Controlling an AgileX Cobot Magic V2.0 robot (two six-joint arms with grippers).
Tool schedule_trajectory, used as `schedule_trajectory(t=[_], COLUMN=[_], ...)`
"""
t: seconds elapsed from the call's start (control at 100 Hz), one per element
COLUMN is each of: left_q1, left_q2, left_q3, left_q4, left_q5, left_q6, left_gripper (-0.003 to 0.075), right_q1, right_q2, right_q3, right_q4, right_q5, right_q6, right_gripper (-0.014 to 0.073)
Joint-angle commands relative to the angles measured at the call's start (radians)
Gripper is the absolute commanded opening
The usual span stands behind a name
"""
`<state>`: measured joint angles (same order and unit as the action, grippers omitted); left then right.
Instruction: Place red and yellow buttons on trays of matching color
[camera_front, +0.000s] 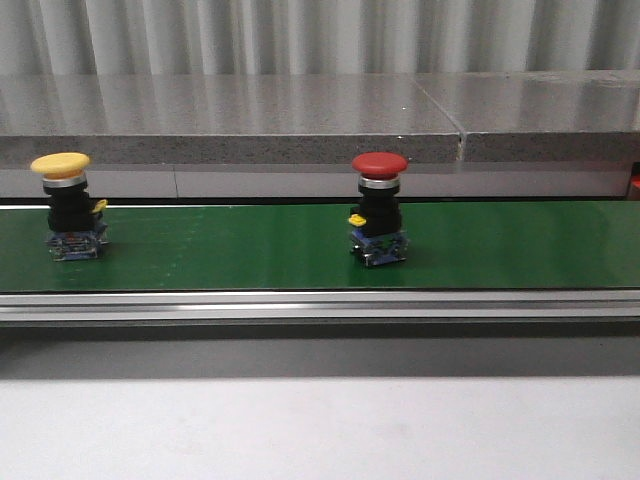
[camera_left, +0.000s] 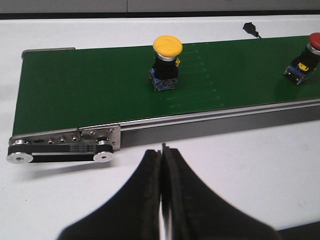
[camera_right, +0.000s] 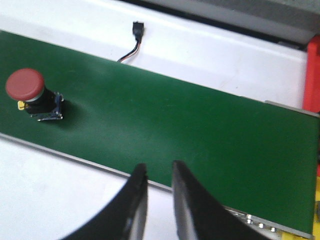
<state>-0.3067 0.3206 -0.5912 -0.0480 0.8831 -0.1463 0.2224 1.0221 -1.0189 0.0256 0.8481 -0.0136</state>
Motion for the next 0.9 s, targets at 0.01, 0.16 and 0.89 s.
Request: schedule_trajectory(t=[0.01, 0.16, 0.89], left_q1=[-0.007, -0.007, -0.007], left_q2=[0.011, 0.011, 0.011], left_q3=[-0.025, -0.025, -0.025], left_q4=[-0.008, -0.008, -0.008], left_q5=[-0.068, -0.068, -0.068], left_q6=[0.000, 0.000, 0.000], left_gripper=[-0.0020, -0.0020, -0.0020], right_q1=[0.028, 0.081, 0.147], right_q2=[0.070, 0.193, 0.606], right_q3=[-0.084, -0.178, -0.437], right_q4=[0.004, 0.007, 0.130], right_q5=[-0.001, 0.082, 0.304], right_q6=[-0.013, -0.013, -0.075], right_gripper=[0.0414, 0.0610, 0.0614])
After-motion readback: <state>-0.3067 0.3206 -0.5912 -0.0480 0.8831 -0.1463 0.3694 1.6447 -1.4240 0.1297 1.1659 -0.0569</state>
